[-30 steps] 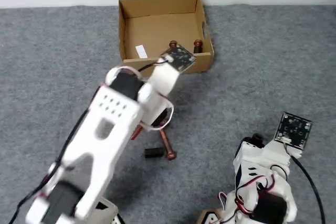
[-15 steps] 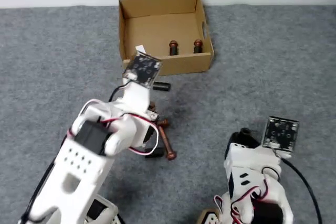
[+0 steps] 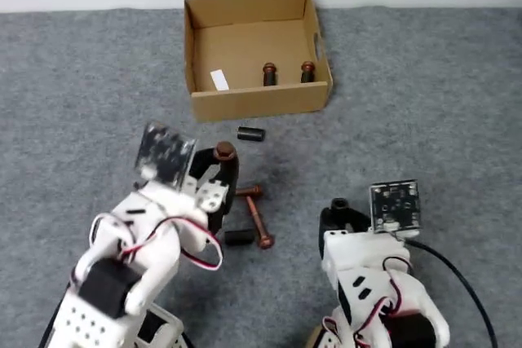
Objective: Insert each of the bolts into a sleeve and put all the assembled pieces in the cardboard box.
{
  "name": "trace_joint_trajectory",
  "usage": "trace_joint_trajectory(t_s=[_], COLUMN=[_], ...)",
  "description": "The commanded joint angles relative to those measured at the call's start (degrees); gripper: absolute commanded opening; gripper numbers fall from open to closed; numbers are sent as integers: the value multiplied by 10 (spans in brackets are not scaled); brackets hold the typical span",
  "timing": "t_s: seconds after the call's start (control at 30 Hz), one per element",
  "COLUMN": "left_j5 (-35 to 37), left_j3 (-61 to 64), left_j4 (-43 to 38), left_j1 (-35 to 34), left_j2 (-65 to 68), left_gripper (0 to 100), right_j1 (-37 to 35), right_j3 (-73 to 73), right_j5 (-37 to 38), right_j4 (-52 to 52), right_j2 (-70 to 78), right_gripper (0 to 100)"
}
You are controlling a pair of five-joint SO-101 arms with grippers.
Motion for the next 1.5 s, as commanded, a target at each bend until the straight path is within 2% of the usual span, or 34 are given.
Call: trace_joint_trajectory(t_s=[0.0,0.1,0.23,0.4,0.67,0.9,1.1,1.27,1.47], left_j5=[3,23,73,76,144,145,145,145,145], left_j3=[46,97,143,172,185,178,166,167,170], left_j4=[-89,-103,-103,-103,-121,-91,-44,-37,-38], left_j1=[2,3,11,53,58,107,115,144,146], left_j2=[-92,-157,-231,-302,-310,-310,-310,-309,-308], left_gripper=[5,5,5,5,5,5,5,5,5], right_j1=[-46,-98,-132,-183,-255,-258,-258,-258,-261], right_j3=[-16,-13,4,8,36,38,40,40,39], right_j5=[11,33,39,61,127,129,130,130,130], right_j4=[-15,-21,-58,-64,-102,-107,-121,-121,-121], right_j2=[6,6,6,6,6,6,6,6,6], right_gripper=[8,8,8,8,8,8,8,8,8])
